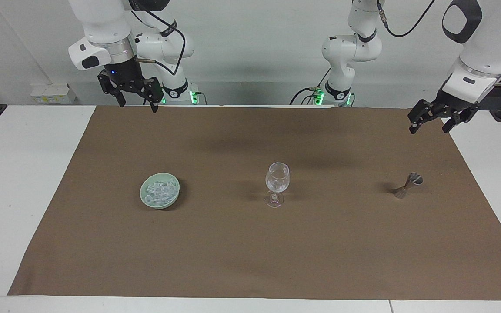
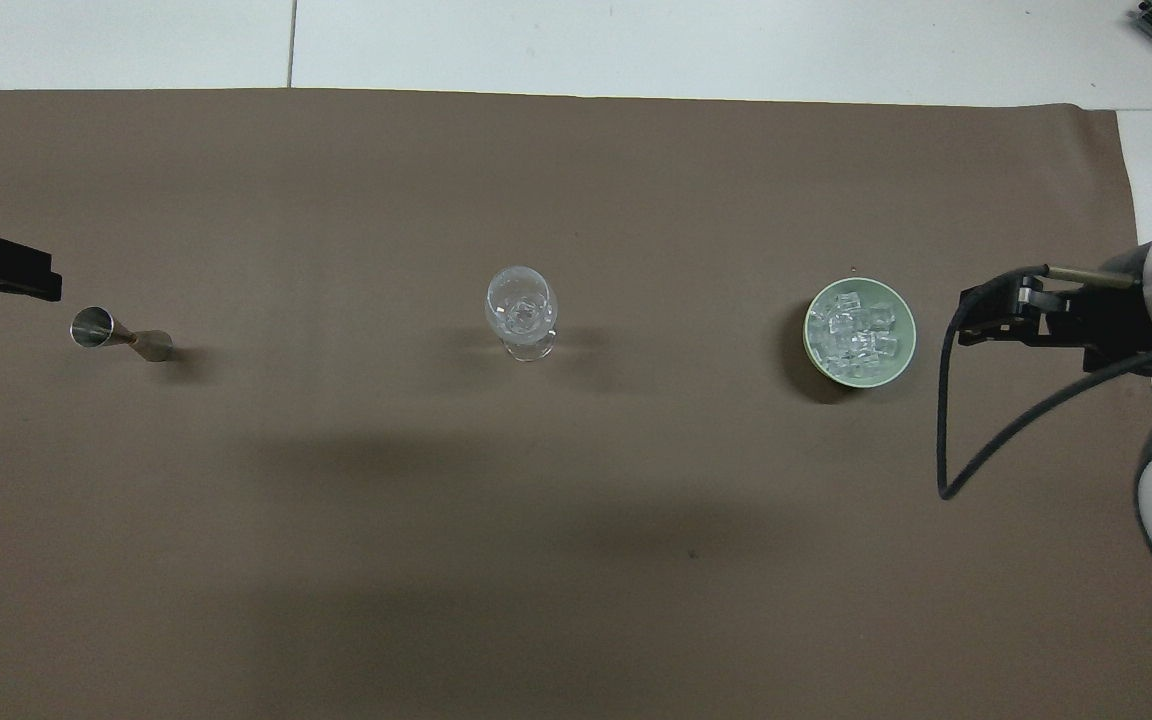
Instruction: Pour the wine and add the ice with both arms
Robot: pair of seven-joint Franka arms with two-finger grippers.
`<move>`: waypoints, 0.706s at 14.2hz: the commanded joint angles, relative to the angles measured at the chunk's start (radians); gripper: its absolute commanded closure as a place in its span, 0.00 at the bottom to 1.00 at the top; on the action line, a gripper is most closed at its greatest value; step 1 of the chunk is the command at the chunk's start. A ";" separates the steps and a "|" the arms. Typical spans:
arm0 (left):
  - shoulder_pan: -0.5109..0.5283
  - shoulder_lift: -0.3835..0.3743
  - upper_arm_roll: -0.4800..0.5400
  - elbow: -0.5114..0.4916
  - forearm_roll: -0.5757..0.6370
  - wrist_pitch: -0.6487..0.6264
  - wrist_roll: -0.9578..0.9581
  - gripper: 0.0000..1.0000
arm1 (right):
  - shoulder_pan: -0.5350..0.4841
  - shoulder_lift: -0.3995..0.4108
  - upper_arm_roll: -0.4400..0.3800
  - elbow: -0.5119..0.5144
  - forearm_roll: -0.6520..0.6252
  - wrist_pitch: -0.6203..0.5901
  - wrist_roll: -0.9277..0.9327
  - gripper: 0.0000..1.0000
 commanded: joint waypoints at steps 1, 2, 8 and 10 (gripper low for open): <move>-0.009 0.007 0.010 0.011 0.023 0.003 0.001 0.00 | 0.006 -0.018 -0.014 -0.023 0.016 -0.006 -0.032 0.00; -0.009 0.009 0.010 0.010 0.023 0.000 0.003 0.00 | 0.006 -0.021 -0.014 -0.031 0.014 -0.002 -0.038 0.00; -0.010 0.009 0.010 0.010 0.024 -0.002 0.011 0.00 | 0.009 -0.029 -0.017 -0.045 0.016 0.002 -0.078 0.00; -0.010 0.006 0.010 0.011 0.020 -0.002 0.002 0.00 | 0.032 -0.036 -0.045 -0.057 0.016 0.002 -0.079 0.00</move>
